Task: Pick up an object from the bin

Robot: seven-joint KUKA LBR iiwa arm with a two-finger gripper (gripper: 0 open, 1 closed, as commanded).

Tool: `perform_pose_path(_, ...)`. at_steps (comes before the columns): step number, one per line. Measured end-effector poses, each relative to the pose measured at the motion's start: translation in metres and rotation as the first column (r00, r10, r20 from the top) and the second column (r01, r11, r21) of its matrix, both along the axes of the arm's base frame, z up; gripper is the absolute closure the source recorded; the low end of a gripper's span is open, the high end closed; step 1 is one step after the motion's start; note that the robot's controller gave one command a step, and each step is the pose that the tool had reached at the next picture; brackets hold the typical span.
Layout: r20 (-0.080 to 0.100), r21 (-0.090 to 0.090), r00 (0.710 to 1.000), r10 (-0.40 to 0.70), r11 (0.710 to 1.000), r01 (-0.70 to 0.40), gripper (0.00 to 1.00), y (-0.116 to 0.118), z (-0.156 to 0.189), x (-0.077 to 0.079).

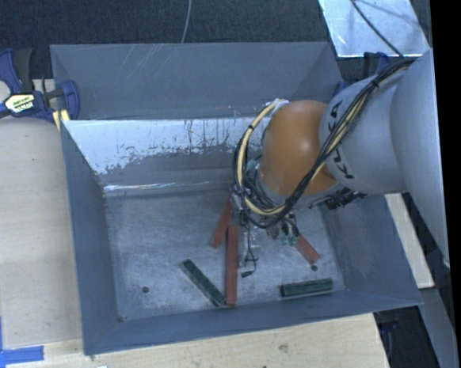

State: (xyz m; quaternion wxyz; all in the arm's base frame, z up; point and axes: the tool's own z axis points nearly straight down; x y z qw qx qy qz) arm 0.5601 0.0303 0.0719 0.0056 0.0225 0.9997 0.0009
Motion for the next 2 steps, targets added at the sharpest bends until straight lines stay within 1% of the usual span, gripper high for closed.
perform_pose_path(1, 0.002, -0.003, 1.000, 0.004, 1.000, -0.004, 0.00, 0.032, 0.000, -0.036)
perform_pose_path(2, -0.004, 0.000, 1.000, 0.004, 1.000, -0.004, 0.00, 0.063, 0.000, -0.065)
